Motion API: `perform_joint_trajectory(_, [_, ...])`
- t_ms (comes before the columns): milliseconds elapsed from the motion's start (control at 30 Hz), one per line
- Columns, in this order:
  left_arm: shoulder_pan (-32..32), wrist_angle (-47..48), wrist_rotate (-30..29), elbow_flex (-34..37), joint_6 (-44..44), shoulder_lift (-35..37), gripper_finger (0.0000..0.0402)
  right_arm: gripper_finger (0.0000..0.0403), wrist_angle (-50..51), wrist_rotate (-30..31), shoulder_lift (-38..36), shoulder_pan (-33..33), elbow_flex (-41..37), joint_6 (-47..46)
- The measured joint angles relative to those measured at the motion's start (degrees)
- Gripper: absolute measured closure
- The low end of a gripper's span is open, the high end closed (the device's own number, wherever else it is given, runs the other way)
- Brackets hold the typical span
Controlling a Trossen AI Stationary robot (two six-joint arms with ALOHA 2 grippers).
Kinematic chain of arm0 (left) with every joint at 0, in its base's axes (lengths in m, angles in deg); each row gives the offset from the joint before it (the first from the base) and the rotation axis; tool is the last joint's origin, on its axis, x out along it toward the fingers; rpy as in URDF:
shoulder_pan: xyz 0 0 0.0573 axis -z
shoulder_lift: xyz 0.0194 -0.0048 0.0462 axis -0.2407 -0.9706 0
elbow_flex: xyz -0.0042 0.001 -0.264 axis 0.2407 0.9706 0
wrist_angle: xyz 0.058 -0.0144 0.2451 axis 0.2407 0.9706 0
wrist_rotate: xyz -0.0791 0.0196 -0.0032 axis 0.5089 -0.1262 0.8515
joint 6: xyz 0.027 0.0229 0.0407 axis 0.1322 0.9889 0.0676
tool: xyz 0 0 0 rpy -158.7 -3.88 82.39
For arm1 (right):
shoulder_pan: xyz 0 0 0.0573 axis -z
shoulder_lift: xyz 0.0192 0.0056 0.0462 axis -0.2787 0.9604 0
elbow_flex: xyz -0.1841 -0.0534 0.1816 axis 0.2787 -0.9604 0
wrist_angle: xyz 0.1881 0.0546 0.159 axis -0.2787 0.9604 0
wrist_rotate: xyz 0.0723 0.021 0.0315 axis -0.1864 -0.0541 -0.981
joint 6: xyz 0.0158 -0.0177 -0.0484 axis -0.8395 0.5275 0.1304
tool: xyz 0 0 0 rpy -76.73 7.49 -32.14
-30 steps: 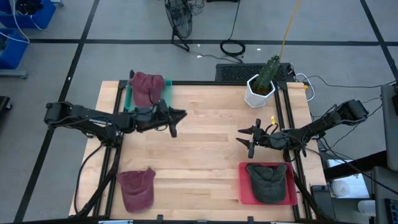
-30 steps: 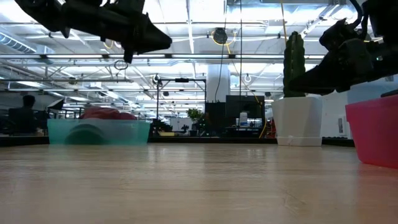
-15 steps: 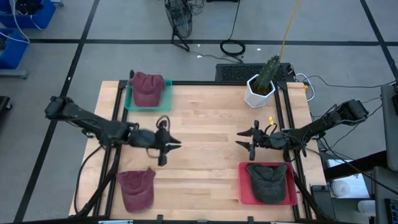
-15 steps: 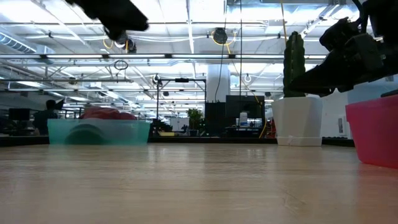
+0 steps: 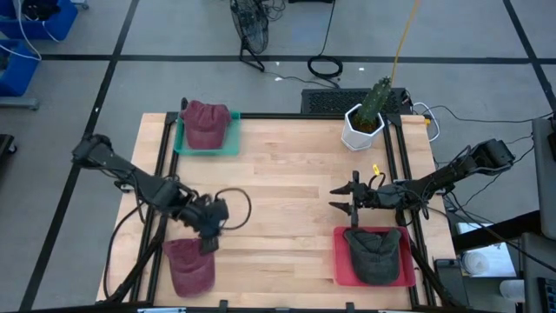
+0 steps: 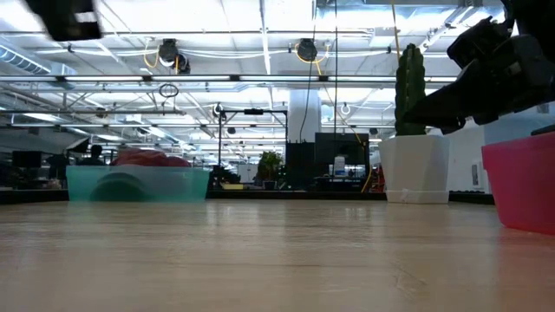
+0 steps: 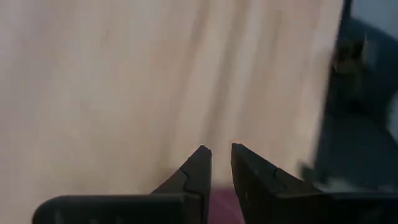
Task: Pick & Place hat
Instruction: Put the maroon cap into the green bin
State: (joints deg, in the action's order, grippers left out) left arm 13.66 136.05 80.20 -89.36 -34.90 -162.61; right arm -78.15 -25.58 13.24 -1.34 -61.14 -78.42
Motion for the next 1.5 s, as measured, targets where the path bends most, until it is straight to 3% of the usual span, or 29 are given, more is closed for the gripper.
perform_joint_trajectory(133, [3.15, 1.33, 10.58, 0.00, -9.98, -2.70, 0.0319, 0.0238, 0.22, 0.00, 0.01, 0.00, 0.00, 0.19])
perform_joint_trajectory(400, [10.12, 6.98, 21.59, 0.02, -23.33, -9.18, 0.0221, 0.0238, -0.04, -0.02, 0.02, 0.02, 0.00, 1.83])
perform_joint_trajectory(600, [13.82, 2.13, 21.91, 0.04, -29.37, -13.72, 0.0156, 0.0238, -0.05, -0.02, 0.02, 0.02, 0.00, 2.50])
perform_joint_trajectory(800, [15.42, 4.02, 21.30, 0.04, -31.14, -17.22, 0.0122, 0.0238, -0.15, -0.04, 0.02, 0.02, 0.00, 2.43])
perform_joint_trajectory(1100, [15.83, 6.47, 16.83, 1.73, -31.59, -19.12, 0.0144, 0.0238, -0.15, -1.58, 0.02, -0.13, 0.00, -0.41])
perform_joint_trajectory(1333, [15.83, 5.96, 20.77, 6.12, -34.45, -19.16, 0.0197, 0.0238, -0.11, -1.57, 0.02, -0.20, 0.00, -1.68])
perform_joint_trajectory(1500, [15.09, 4.64, 21.88, 6.32, -30.96, -19.14, 0.0242, 0.0238, 0.79, -1.51, 0.02, -0.20, 0.00, -1.13])
